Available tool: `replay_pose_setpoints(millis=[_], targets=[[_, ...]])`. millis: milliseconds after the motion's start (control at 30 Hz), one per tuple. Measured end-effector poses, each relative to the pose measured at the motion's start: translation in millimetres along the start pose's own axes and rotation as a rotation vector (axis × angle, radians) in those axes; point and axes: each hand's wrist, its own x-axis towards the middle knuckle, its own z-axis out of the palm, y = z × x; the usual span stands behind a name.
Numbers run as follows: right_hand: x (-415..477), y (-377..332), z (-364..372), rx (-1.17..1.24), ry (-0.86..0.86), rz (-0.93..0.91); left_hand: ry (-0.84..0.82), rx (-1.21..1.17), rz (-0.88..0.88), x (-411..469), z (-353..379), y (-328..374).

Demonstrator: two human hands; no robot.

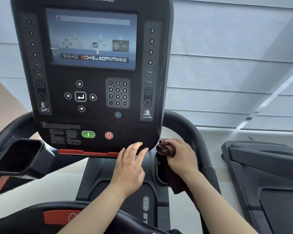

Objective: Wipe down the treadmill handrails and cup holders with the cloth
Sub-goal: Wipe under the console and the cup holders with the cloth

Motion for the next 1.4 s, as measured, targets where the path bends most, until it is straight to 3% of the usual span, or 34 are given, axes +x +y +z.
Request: replay_pose_setpoints(millis=[133,233,367,500,700,933,1400], targets=[[-11.1,-15.6,-7.4,0.295,0.168,0.009,0.013,-0.007,-0.004,1.5,0.9,-1.0],[-19.7,-23.4,0.2,0.41,0.141,0.138,0.044,-0.048,-0.029,3.2,0.5,-1.3],[-27.1,-25.1,16.3,0.121,-0.028,0.117,0.045,-0.061,-0.023,4.8,-0.6,-2.5],[-37.2,-21.8,16.0,0.025,-0.087,0.085,0.0,-0.023,-0.011,3.5,2.0,-4.3],[-36.3,-21.9,13.0,0.056,-0.065,0.043,-0.052,0.009,-0.007,3.9,5.5,-7.0],[-51.5,-15.7,3.1,-0.011,-0.212,-0.038,-0.06,0.021,-0.005,2.6,8.4,-9.9],[-67.9,-4.5,-4.1,0.025,-0.17,-0.062,-0.069,0.013,0.009,-0.8,6.7,-13.4]])
